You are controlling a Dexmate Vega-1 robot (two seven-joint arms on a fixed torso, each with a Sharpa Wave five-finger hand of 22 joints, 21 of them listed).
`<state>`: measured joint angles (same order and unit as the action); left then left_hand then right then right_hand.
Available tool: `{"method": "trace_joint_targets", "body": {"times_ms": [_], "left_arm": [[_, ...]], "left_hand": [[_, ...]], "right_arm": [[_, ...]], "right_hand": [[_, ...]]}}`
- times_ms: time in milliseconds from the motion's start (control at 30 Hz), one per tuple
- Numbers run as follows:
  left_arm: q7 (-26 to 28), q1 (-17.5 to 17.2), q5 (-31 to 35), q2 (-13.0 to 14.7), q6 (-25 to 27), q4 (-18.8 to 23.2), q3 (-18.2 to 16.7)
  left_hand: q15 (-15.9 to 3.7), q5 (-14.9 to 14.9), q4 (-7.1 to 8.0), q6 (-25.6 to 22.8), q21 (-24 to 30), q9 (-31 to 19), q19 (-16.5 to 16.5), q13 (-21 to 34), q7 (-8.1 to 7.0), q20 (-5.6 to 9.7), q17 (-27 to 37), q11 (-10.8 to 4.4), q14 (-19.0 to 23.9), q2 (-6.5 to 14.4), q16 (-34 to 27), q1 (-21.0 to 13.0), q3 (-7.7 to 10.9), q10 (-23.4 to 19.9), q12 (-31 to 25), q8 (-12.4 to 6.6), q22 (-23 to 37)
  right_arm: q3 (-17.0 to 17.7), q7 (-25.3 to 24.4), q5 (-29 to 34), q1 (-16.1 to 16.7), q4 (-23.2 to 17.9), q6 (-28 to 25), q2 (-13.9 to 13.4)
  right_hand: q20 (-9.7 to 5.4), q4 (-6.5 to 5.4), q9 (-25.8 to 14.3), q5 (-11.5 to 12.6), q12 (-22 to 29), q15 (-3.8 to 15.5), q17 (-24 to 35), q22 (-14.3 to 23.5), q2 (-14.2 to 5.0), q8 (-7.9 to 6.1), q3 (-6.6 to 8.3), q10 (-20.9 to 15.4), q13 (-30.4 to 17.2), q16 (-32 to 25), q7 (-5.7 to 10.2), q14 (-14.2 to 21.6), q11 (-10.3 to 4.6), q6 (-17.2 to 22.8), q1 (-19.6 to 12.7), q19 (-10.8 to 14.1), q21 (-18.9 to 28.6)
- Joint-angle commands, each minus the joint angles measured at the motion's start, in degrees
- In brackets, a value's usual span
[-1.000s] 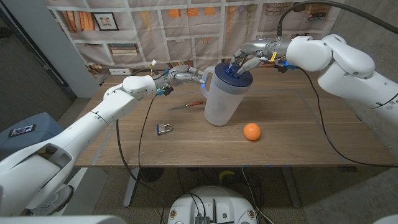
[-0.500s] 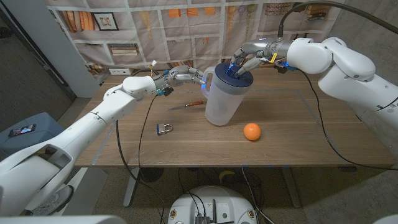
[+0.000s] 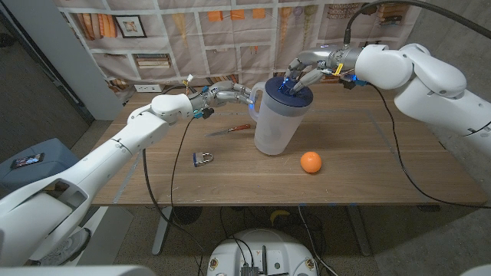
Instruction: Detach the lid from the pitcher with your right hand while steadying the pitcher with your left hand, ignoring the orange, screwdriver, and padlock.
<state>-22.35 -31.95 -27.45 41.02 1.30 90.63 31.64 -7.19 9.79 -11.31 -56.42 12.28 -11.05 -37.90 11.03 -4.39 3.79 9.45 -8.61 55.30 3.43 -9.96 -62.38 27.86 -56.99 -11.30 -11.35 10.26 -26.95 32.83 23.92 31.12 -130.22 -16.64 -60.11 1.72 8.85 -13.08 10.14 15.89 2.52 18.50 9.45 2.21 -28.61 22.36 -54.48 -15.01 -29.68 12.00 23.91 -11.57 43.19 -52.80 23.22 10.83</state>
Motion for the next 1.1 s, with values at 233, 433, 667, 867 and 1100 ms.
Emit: {"method": "trace_joint_targets", "body": {"times_ms": [233, 433, 667, 867, 1100], "left_arm": [[0.28, -0.59, 0.0, 0.3, 0.1, 0.65, -0.11], [0.52, -0.92, -0.04, 0.33, 0.05, 0.76, -0.16], [0.75, -1.18, -0.03, 0.43, -0.07, 0.94, -0.28], [0.46, -0.97, 0.03, 0.42, -0.01, 0.73, -0.14], [0.08, -0.63, 0.12, 0.15, -0.33, 0.09, 0.05]], "left_hand": [[-6.34, 0.37, 1.32, -2.33, 0.03, -0.16, -0.51, 0.25, 1.47, 7.95, 0.33, -2.52, 1.06, 3.12, -0.25, 0.79, 1.96, -3.0, -0.31, -0.49, 0.1], [-6.39, 0.37, 1.29, -2.28, 0.02, -0.16, -0.49, 0.25, 1.38, 7.95, 0.33, -2.51, 1.02, 3.1, -0.24, 0.78, 1.98, -2.94, -0.27, -0.48, 0.1], [-6.38, 0.37, 1.27, -2.39, 0.01, -0.16, -0.49, 0.26, 1.37, 7.94, 0.33, -2.57, 0.98, 3.1, -0.24, 0.76, 2.0, -3.0, -0.29, -0.52, 0.1], [-6.36, 0.37, 1.31, -2.36, -0.01, -0.17, -0.45, 0.26, 1.41, 7.95, 0.33, -2.61, 0.95, 3.13, -0.22, 0.8, 2.02, -3.03, -0.3, -0.51, 0.1], [-6.38, 0.37, 1.3, -2.35, -0.01, -0.17, -0.45, 0.27, 1.41, 7.94, 0.33, -2.6, 0.97, 3.13, -0.24, 0.8, 2.04, -3.0, -0.28, -0.5, 0.1]], "right_arm": [[0.25, 1.57, -2.02, -0.75, -0.03, -0.8, -0.7], [0.7, 0.92, -3.21, -0.53, 0.36, -0.81, -0.88], [0.64, 0.78, -3.99, -0.8, 0.59, -0.77, -1.13], [0.6, 0.67, -4.77, -1.04, 0.86, -0.59, -1.14], [0.65, 0.46, -5.62, -1.33, 1.15, -0.3, -1.21]], "right_hand": [[-0.65, -0.5, 0.18, -0.08, -0.11, 8.34, 0.31, 0.19, -5.34, -0.18, -0.61, -2.19, -0.16, -0.89, 0.59, 0.64, -1.26, 1.38, -2.34, 0.13, 0.04], [-0.87, -0.58, 0.39, -0.03, -0.09, 8.45, 0.49, 0.19, -6.0, -0.17, -0.91, -2.66, -0.23, -1.23, 0.57, 0.79, -1.27, 1.8, -2.26, 0.08, 0.02], [-0.94, -0.55, 0.55, 0.05, -0.13, 8.54, 0.57, 0.19, -6.48, -0.17, -1.15, -2.95, -0.27, -1.39, 0.55, 0.78, -1.28, 2.18, -2.25, 0.12, 0.05], [-0.94, -0.46, 0.63, 0.08, -0.13, 8.53, 0.56, 0.19, -6.55, -0.11, -1.3, -3.12, -0.32, -1.39, 0.58, 0.72, -1.27, 2.22, -2.26, 0.2, 0.08], [-0.85, -0.41, 0.72, 0.1, -0.22, 8.48, 0.53, 0.18, -6.63, -0.07, -1.44, -3.17, -0.31, -1.35, 0.57, 0.69, -1.27, 2.34, -2.21, 0.29, 0.1]]}}
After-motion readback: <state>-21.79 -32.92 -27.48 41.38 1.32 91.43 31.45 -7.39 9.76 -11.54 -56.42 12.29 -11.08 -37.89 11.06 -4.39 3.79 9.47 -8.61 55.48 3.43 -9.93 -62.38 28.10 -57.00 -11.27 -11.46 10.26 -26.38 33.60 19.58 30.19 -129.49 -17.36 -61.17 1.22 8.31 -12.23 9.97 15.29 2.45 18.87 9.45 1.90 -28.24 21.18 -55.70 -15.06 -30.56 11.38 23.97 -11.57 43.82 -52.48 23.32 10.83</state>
